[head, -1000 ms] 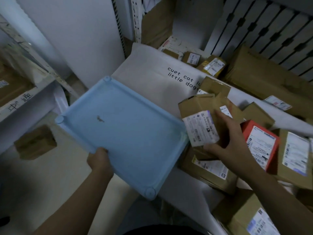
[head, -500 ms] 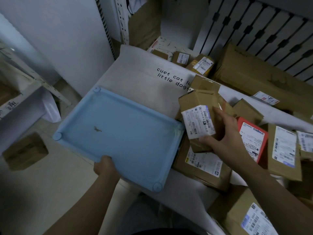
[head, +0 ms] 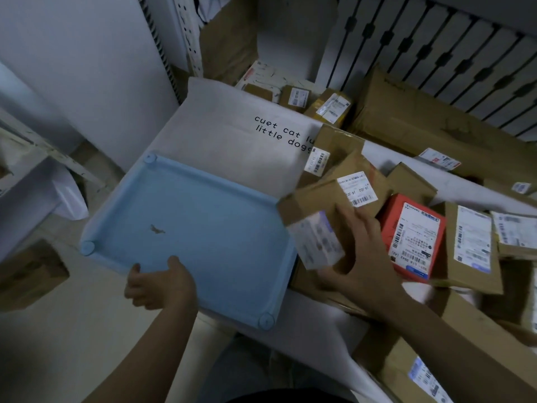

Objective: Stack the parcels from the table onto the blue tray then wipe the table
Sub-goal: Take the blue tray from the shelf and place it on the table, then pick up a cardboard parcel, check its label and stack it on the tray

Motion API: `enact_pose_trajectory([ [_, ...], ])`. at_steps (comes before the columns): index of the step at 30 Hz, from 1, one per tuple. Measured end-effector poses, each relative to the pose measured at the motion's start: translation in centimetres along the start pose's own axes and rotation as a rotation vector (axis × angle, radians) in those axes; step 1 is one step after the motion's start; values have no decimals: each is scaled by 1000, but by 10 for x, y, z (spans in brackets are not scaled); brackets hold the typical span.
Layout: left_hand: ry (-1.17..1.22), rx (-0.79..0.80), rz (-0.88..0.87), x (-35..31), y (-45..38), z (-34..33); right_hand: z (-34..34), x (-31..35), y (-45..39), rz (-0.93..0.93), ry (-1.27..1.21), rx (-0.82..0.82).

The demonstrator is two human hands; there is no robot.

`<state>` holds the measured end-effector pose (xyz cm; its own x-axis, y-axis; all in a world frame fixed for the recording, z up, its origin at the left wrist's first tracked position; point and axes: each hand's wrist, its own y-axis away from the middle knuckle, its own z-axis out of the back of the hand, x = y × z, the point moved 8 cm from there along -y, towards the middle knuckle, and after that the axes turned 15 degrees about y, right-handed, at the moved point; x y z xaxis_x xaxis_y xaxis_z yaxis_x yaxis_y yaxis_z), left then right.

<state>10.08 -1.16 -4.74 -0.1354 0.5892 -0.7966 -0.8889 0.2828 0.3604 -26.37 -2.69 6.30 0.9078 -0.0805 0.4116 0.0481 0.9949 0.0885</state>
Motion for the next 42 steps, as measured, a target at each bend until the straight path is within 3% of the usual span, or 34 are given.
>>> enact_pose_trajectory([
  [4, -64, 112, -235, -24, 27, -20, -30, -33, 42, 49, 181, 117],
  [10, -386, 728, -545, -12, 85, -83, -55, -65, 61, -30, 363, 215],
  [13, -438, 946, -628, -6, 116, -101, -63, -70, 55, -10, 418, 239],
  [16, -420, 1028, -630, -11, 132, -114, -67, -68, 51, 6, 463, 234],
  [24, -356, 1064, -604, -29, 150, -132, -65, -61, 61, -111, 505, 136],
  [31, -141, 1108, -731, -40, 202, -116, -40, -60, 79, -128, 378, -24],
  [35, -72, 1278, -725, -32, 249, -87, -11, -76, 107, -143, 299, -191],
  [42, -410, 1649, -598, 59, 335, -64, 39, -153, 189, -289, 190, -347],
])
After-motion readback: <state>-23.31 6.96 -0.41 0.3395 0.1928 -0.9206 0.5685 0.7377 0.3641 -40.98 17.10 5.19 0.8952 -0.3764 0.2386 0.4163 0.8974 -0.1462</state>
